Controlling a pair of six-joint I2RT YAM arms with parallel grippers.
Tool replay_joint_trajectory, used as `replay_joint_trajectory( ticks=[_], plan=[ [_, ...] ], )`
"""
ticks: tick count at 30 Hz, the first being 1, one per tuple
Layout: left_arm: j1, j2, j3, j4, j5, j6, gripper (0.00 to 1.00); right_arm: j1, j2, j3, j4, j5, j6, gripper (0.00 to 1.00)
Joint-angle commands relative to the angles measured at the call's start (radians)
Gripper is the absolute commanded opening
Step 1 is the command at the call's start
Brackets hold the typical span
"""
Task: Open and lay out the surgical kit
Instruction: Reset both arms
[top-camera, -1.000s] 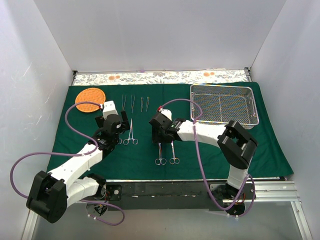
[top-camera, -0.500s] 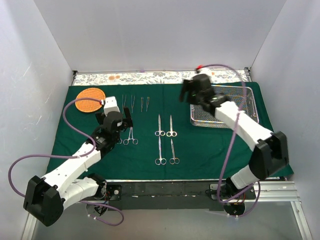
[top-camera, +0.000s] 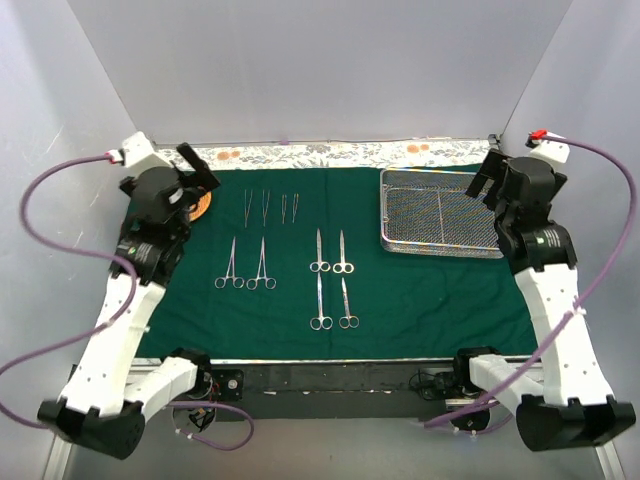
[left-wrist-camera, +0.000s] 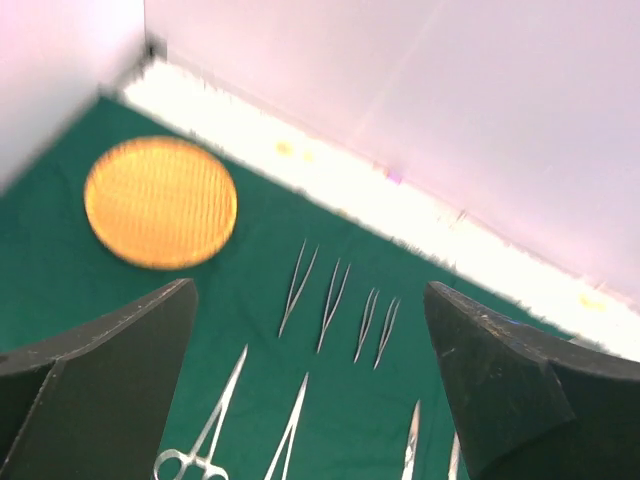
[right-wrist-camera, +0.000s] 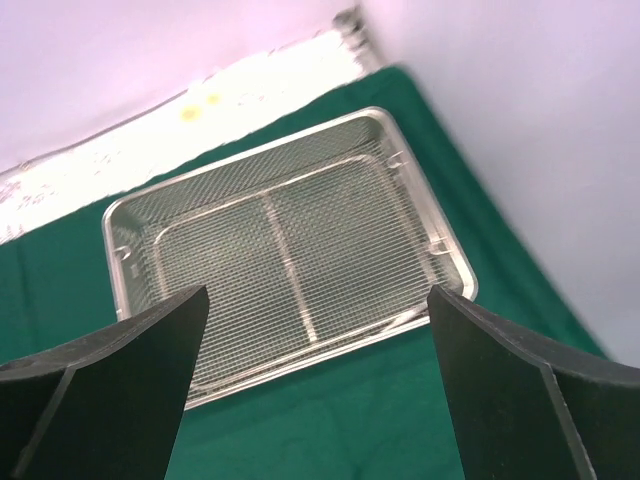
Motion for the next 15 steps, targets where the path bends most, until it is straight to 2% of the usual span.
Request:
replay_joint_trajectory(
  ticks=[1, 2, 6, 10, 15],
  plan=[
    [-0.002, -0.219, 0.086, 0.04, -0.045, 0.162, 0.98, 0.053, -0.086, 0.031, -0.018, 0.216, -0.105, 0.99],
    [-0.002, -0.25, 0.083, 0.072, -0.017, 0.254, 0.98, 0.061, -0.119, 0.026, -0.005, 0.225, -0.117, 0.99],
    [-0.002, -0.344, 0.074, 0.172, 0.035, 0.4, 0.98, 0.077, -0.202, -0.021, 0.061, 0.25, -0.171, 0.99],
    [0.0, -0.356, 0.072, 0.211, -0.034, 0.463, 0.98, 0.079, -0.268, -0.044, 0.114, 0.276, -0.199, 0.99],
    [-0.002, -0.387, 0.026, 0.275, -0.095, 0.508, 0.98, 0.079, -0.388, -0.125, 0.278, 0.271, -0.283, 0.99]
  ],
)
